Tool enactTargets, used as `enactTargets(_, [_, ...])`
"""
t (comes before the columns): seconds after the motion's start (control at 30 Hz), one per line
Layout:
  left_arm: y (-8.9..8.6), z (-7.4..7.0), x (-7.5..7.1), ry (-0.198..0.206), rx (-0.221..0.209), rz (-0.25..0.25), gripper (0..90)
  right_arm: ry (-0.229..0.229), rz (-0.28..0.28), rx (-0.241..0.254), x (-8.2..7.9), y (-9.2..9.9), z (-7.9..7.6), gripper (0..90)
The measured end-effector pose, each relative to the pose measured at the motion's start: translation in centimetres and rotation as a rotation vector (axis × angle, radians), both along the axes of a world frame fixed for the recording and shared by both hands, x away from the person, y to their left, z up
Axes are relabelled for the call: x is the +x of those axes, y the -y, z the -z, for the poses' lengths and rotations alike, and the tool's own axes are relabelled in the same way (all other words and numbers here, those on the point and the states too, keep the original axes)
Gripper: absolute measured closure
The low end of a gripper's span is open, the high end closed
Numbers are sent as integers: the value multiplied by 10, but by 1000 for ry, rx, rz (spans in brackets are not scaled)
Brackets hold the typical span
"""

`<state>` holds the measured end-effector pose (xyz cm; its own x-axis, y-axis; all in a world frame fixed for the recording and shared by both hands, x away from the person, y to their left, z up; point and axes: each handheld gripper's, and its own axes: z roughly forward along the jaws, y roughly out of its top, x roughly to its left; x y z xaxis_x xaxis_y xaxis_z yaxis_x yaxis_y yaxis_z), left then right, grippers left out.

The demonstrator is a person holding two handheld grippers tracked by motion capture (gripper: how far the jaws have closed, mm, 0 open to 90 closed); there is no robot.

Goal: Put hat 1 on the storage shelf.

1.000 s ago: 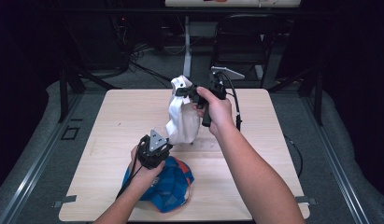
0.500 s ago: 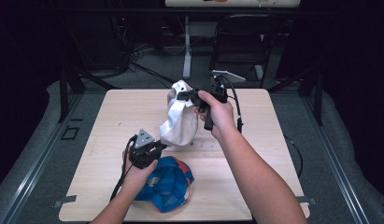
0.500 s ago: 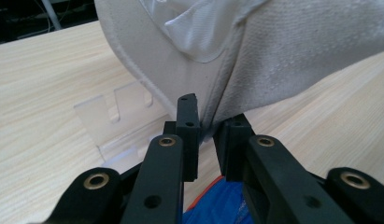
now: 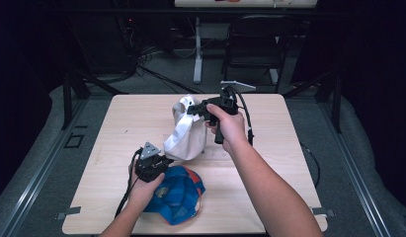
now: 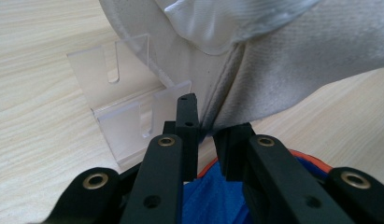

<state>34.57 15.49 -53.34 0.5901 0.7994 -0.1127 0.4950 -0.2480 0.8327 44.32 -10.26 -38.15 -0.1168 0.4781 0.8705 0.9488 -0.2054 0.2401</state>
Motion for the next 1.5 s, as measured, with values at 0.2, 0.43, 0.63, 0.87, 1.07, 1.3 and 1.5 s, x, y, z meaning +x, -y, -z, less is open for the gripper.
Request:
enactTargets(0.2, [-2, -2, 0, -10, 2, -12, 753, 16, 23, -19, -1, 7, 2, 755])
enactTargets(0.43, [-11, -8, -9, 7, -11, -30, 623, 62, 28, -61, -9, 24, -6, 689])
enactTargets(0.63, [-29, -15, -22, 12, -12, -40, 564, 109, 35, -89, -24, 47, -15, 643])
enactTargets(0.87, [-52, -17, -37, -14, 5, -63, 539, 169, 33, -93, -49, 72, -7, 607])
enactTargets(1.07, [-69, -16, -48, -37, 27, -87, 537, 242, 26, -164, -77, 82, 7, 553])
enactTargets(1.3, [-85, -5, -55, -43, 17, -122, 524, 279, -12, -224, -105, 85, 34, 574])
enactTargets(1.5, [-92, 2, -52, -64, -2, -150, 509, 296, -8, -249, -127, 82, 71, 577])
